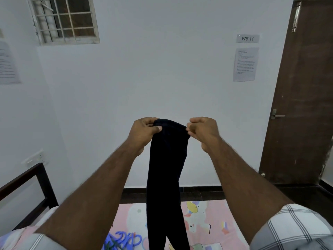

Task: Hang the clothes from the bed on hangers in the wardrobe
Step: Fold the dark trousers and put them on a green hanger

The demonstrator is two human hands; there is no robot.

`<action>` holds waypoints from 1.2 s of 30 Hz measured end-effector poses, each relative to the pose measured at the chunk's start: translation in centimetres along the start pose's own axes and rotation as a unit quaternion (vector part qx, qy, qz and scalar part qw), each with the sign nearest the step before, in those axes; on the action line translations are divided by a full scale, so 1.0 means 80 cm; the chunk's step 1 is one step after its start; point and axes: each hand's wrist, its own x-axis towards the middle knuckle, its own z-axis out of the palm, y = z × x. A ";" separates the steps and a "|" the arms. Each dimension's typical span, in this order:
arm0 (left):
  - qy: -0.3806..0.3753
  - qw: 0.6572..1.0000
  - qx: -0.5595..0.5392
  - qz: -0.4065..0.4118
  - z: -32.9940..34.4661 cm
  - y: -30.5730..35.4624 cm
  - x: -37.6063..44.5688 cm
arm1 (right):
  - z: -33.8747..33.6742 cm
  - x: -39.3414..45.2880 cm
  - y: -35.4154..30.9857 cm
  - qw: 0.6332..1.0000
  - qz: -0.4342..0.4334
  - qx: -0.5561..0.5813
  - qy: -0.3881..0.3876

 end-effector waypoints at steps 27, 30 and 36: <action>-0.073 0.991 -0.079 -0.076 -0.044 0.014 -0.009 | -0.016 -0.001 0.000 0.985 -0.074 -0.056 -0.142; -0.097 0.988 -0.099 -0.063 -0.037 0.008 -0.017 | -0.013 0.000 -0.001 0.987 -0.076 -0.060 -0.129; -0.047 0.998 -0.024 -0.038 -0.046 0.001 -0.013 | -0.019 -0.001 0.001 0.980 -0.075 -0.091 -0.161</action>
